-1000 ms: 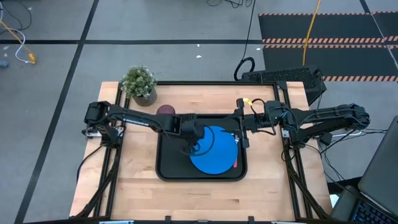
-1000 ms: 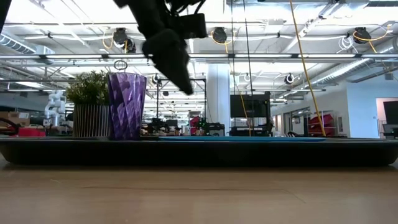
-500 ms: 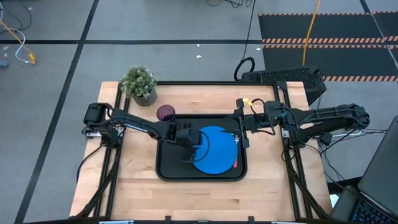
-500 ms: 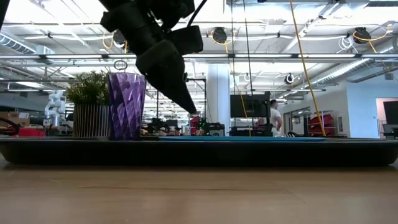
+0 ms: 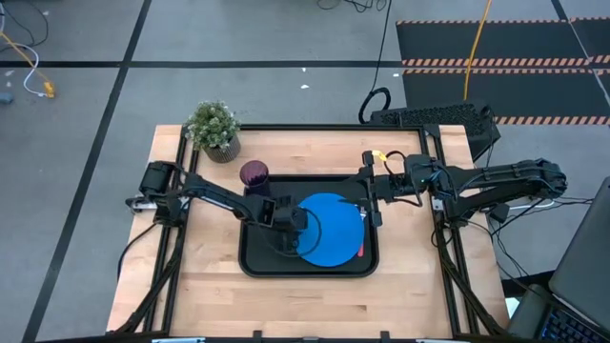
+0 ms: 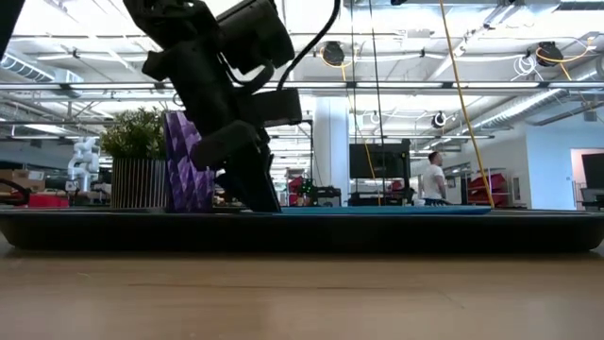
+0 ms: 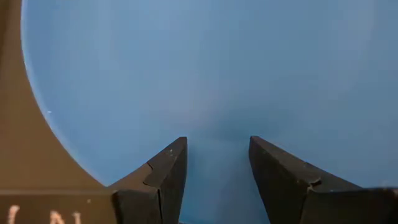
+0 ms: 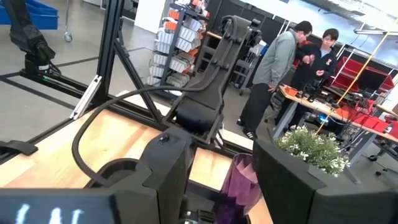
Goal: Pick and place plate/cup/fork/spoon on tray
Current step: Adjust the blue plate on the black tray
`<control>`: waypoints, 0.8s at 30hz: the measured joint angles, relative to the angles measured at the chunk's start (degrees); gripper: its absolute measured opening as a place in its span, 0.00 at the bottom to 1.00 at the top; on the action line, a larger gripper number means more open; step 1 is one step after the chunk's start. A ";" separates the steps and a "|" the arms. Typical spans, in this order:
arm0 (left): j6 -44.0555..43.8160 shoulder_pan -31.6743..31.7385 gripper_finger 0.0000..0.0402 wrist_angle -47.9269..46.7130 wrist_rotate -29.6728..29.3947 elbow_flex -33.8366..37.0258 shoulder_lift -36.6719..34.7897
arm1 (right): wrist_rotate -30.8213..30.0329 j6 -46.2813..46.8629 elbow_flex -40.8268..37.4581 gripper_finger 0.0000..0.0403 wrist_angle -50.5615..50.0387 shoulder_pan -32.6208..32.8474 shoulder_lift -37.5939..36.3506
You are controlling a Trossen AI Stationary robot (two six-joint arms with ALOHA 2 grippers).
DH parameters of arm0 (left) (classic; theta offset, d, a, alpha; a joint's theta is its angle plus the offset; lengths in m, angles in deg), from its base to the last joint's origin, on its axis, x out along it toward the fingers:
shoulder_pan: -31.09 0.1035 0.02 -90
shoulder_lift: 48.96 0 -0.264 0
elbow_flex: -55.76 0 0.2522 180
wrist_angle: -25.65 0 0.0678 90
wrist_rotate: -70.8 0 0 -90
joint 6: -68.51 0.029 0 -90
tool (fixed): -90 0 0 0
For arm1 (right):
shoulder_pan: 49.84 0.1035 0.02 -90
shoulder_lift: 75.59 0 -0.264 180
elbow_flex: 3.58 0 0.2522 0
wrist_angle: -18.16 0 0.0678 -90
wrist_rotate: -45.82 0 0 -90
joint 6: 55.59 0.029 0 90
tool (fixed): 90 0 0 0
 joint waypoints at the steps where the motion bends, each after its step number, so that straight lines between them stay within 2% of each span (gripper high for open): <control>1: -0.21 0.00 0.44 0.14 0.02 -0.05 0.44 | -0.02 0.00 0.00 0.44 0.01 0.00 -0.01; 6: -0.83 -0.04 0.44 -1.20 0.19 -0.15 0.68 | -0.02 0.00 0.00 0.44 -0.32 0.00 -0.02; 16: -1.23 -0.04 0.44 -10.91 -1.72 0.00 -2.01 | -0.02 0.42 0.00 0.44 -0.36 0.00 -0.02; 24: -1.16 -0.07 0.44 -13.85 -2.87 0.08 -4.10 | -0.02 0.63 0.00 0.44 -0.36 0.00 -0.02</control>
